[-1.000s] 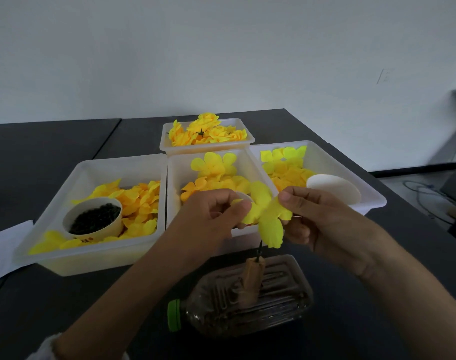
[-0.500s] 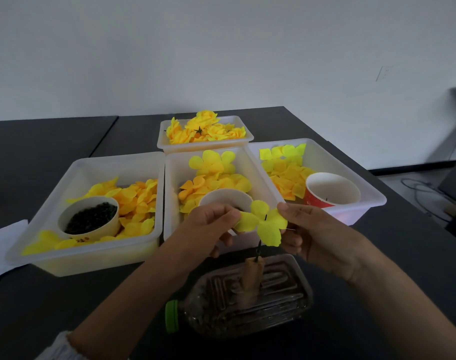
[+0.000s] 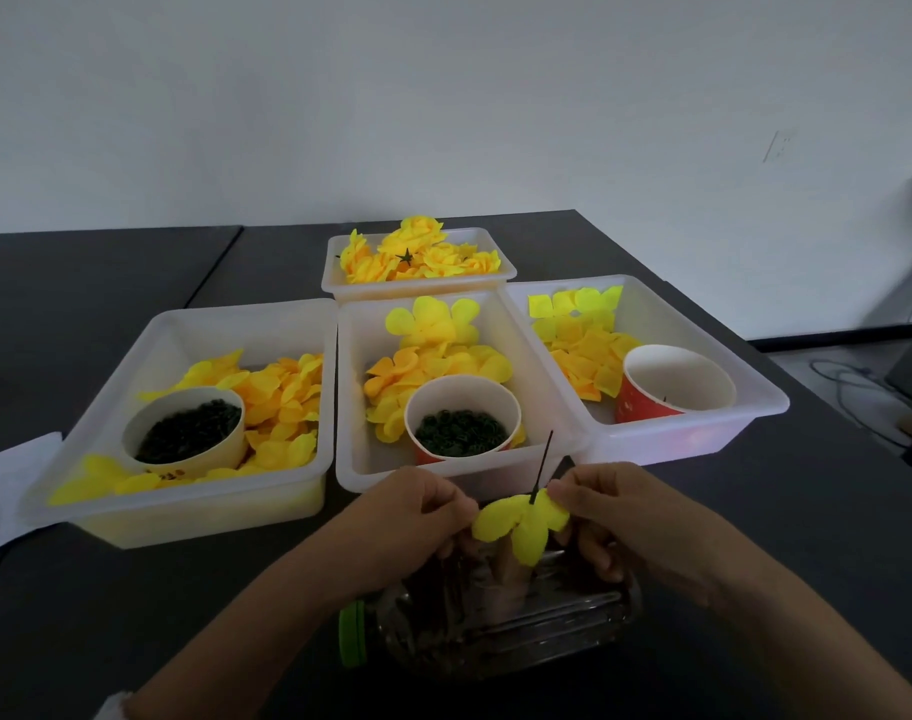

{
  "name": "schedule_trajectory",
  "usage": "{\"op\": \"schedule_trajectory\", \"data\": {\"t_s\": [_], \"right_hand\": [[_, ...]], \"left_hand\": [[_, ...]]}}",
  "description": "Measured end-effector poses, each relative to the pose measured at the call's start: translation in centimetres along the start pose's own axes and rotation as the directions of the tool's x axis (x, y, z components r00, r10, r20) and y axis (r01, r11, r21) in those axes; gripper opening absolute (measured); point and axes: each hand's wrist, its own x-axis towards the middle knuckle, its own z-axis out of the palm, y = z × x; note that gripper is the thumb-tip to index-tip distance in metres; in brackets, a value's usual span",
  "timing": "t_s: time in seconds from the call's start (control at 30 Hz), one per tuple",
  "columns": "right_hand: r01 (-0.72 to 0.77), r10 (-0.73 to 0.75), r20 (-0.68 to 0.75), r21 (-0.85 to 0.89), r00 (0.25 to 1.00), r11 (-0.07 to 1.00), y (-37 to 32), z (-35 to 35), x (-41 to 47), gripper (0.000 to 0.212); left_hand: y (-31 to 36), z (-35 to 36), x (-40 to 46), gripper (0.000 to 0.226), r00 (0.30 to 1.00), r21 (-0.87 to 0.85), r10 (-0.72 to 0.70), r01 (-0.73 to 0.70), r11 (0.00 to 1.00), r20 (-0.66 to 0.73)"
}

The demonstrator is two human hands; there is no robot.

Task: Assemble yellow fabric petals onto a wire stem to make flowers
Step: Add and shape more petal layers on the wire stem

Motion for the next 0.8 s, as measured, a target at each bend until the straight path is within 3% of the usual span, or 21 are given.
{"op": "schedule_trajectory", "data": {"t_s": [0.1, 0.17, 0.23, 0.3, 0.37, 0.47, 0.53, 0.63, 0.8], "right_hand": [[0.005, -0.05, -0.217, -0.206, 0.975, 0.979, -0.9, -0.6, 0.6, 0.027], [0.067, -0.219, -0.403, -0.359, 0.889, 0.931, -1.7, -1.1, 1.5, 0.019], [0.206, -0.398, -0.466, -0.411, 0.79, 0.888, -2.9, -0.9, 2.7, 0.012], [0.307, -0.552, -0.376, -0.541, 0.744, 0.783, -4.4, -0.2, 4.6, 0.011], [0.345, -0.621, -0.179, -0.699, 0.763, 0.626, -5.8, 0.7, 6.9, 0.011], [0.383, -0.5, 0.152, -0.832, 0.852, 0.401, -6.8, 1.4, 10.4, 0.016], [0.408, -0.371, 0.294, -0.869, 0.881, 0.279, -6.8, 1.8, 11.9, 0.016], [0.448, -0.319, 0.367, -0.862, 0.874, 0.235, -6.1, 2.8, 13.5, 0.023], [0.355, -0.283, 0.303, -0.922, 0.91, 0.154, -5.5, 4.0, 15.4, 0.022]], "left_hand": [[1.0, 0.7, -0.7, 0.024, 0.965, 0.004, 0.077, -0.078, 0.997, -0.252], [2.1, 1.6, -1.1, 0.024, 0.923, -0.04, 0.159, -0.185, 0.982, -0.35], [3.1, 2.8, -0.9, 0.025, 0.907, -0.078, 0.222, -0.266, 0.961, -0.358], [3.9, 4.1, -0.3, 0.02, 0.91, -0.113, 0.233, -0.286, 0.951, -0.342], [4.3, 5.1, 0.2, 0.008, 0.916, -0.125, 0.226, -0.28, 0.952, -0.33], [3.6, 6.1, 0.6, 0.01, 0.935, -0.134, 0.238, -0.28, 0.951, -0.263], [3.0, 6.3, 0.6, 0.011, 0.948, -0.107, 0.233, -0.26, 0.96, -0.216], [2.5, 6.6, 0.9, 0.011, 0.948, -0.081, 0.229, -0.252, 0.964, -0.223], [2.4, 6.7, 0.8, 0.014, 0.931, -0.065, 0.278, -0.301, 0.952, -0.237]]}}
